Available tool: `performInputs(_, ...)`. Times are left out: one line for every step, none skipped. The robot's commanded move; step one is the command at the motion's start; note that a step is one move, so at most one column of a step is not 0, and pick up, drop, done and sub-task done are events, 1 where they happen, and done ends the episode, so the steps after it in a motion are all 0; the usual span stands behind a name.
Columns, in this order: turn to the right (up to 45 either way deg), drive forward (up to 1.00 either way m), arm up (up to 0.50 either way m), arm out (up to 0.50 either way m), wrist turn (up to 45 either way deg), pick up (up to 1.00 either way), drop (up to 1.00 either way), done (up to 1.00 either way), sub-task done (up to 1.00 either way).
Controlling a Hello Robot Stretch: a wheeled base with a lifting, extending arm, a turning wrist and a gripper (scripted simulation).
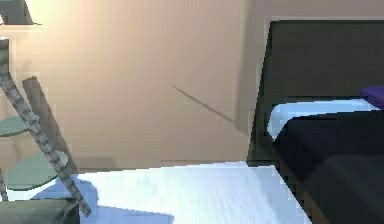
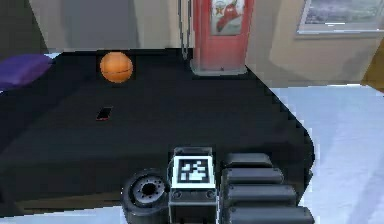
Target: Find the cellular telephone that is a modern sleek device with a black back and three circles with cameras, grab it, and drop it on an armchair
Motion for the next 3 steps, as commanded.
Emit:
performInputs(-18.0, 0.0, 0.0, 0.0, 0.0, 0.0, 0.0, 0.0, 0.0)
performInputs(-3.0, 0.0, 0.0, 0.0, 0.0, 0.0, 0.0, 0.0, 0.0)
performInputs(45.0, 0.0, 0.0, 0.0, 0.0, 0.0, 0.0, 0.0, 0.0)
